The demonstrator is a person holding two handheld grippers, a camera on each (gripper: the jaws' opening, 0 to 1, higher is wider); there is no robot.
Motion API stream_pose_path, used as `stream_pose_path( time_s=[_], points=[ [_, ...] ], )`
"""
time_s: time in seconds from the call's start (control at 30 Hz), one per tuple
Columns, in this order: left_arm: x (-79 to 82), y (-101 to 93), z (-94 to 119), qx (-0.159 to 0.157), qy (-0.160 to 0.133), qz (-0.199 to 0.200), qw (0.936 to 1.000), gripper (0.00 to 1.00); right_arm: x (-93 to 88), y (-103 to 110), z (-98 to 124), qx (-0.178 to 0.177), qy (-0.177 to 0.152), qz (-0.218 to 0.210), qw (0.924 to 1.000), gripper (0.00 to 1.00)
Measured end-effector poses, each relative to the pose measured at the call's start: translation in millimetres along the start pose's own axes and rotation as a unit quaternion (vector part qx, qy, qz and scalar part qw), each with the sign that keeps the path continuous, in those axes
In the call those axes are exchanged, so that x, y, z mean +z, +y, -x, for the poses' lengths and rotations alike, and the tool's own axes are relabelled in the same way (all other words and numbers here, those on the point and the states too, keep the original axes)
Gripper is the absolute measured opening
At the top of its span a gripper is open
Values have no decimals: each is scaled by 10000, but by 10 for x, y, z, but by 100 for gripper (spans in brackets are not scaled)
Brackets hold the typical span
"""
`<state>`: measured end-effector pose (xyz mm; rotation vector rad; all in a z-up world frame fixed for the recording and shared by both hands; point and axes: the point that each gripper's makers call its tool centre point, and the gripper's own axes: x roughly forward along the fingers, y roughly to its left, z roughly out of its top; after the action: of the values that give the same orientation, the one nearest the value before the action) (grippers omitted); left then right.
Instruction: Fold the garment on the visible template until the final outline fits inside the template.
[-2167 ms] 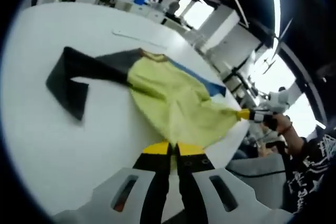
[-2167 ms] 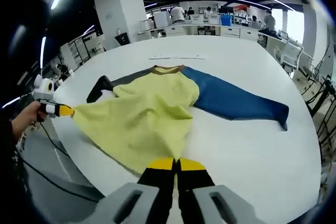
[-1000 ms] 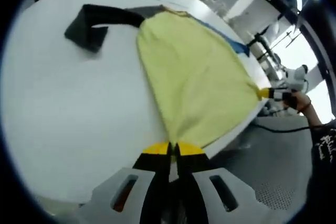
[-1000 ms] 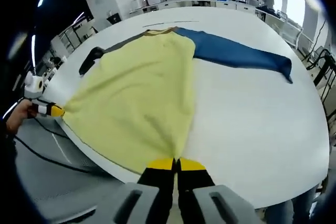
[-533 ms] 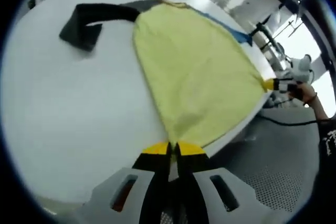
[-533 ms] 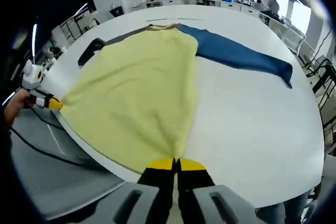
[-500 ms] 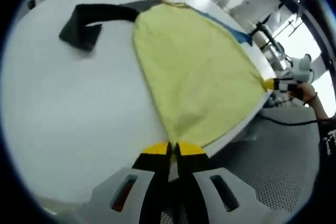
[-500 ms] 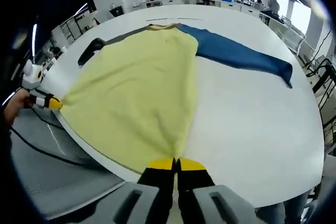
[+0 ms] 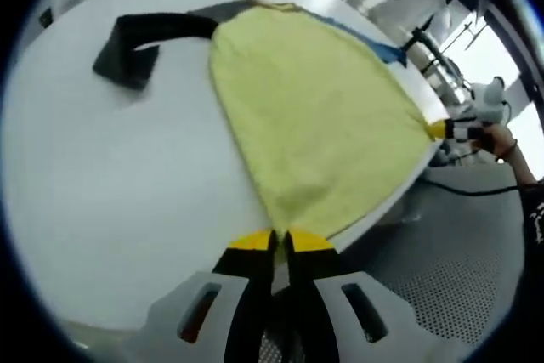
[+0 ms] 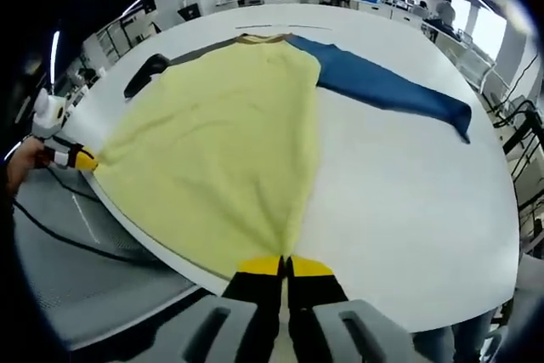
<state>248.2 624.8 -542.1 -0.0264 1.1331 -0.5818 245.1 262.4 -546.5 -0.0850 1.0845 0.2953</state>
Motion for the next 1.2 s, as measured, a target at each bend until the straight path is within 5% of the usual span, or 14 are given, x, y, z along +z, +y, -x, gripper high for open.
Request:
stream_pose_path(
  time_s=[0.37,0.53,0.73,1.0,1.2],
  points=[
    [37,-23,1,-27,-94,-65,9999,11,12,-17,-14,116,-118,-326,9993,1],
    [93,-64,61,-37,-212,-120,9997,21,72,15,64,139,-234,-598,9978,29],
    [307,-158,218,-96,-788,-151,9967,36,294,-45,179,240,-688,-996,9924,44],
    [470,-148,343,63,-1388,-363,9896,65,493,-253,277,20,-1134,-925,9892,64],
    [568,-162,426,173,-1733,-440,9837,81,599,-461,321,-112,-1337,-958,9863,69]
  ],
)
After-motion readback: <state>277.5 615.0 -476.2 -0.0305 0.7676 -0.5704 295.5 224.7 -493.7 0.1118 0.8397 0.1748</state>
